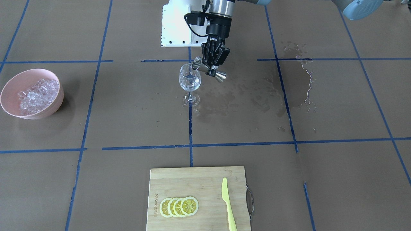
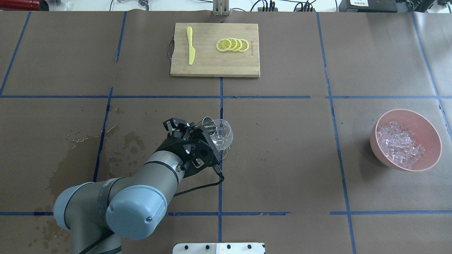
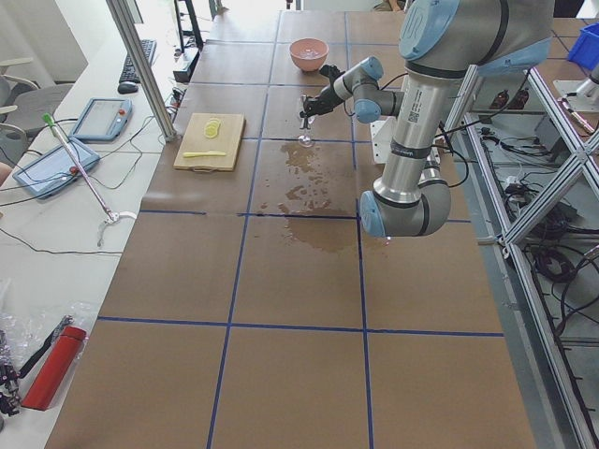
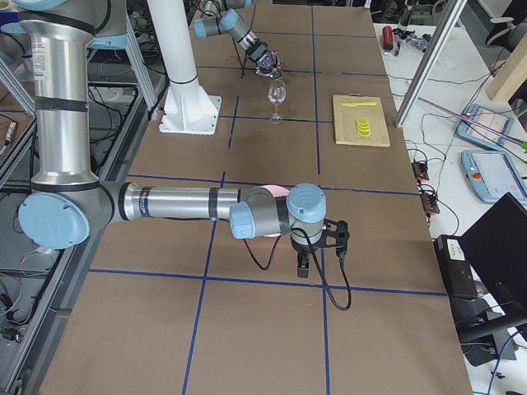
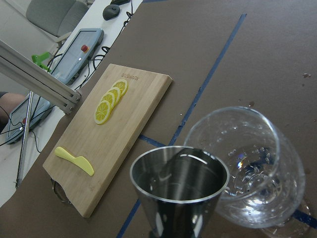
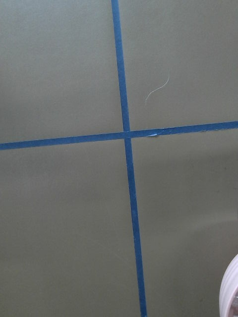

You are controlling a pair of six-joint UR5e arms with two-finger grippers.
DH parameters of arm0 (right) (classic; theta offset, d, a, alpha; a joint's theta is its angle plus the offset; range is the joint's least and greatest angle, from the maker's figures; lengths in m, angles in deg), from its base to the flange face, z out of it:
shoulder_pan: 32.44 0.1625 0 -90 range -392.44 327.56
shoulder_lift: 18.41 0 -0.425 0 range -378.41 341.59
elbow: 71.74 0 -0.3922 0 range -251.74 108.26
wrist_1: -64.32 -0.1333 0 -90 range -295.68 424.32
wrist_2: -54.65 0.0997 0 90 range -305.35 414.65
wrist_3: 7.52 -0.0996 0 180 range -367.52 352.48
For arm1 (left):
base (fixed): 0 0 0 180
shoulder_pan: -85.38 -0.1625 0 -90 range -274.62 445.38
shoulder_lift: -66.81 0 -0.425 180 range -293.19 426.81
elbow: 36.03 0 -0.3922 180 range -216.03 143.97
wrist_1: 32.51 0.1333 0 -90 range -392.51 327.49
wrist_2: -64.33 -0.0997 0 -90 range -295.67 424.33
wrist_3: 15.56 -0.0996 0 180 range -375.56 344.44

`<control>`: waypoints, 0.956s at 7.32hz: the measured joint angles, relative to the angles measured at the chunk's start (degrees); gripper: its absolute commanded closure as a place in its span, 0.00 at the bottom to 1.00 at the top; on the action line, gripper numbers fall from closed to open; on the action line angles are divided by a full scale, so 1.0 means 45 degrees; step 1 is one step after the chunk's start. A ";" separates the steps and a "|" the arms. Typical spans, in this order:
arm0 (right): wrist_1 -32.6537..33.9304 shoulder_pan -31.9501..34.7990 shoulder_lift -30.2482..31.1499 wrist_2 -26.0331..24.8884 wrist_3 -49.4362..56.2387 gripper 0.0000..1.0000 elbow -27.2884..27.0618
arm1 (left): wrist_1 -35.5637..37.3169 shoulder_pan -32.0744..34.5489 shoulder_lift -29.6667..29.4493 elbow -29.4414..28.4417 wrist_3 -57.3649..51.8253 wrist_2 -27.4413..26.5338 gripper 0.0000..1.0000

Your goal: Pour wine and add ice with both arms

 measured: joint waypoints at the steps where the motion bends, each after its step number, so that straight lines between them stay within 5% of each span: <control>1: 0.0001 0.0000 0.0004 0.0008 0.0002 0.00 0.0002 | 0.0441 0.0040 -0.0156 0.0006 -0.0349 0.0000 1.00; 7: 0.0002 -0.0001 -0.0007 0.0014 -0.0008 0.00 0.0003 | 0.1948 0.0268 -0.0647 0.0005 -0.2668 -0.0061 1.00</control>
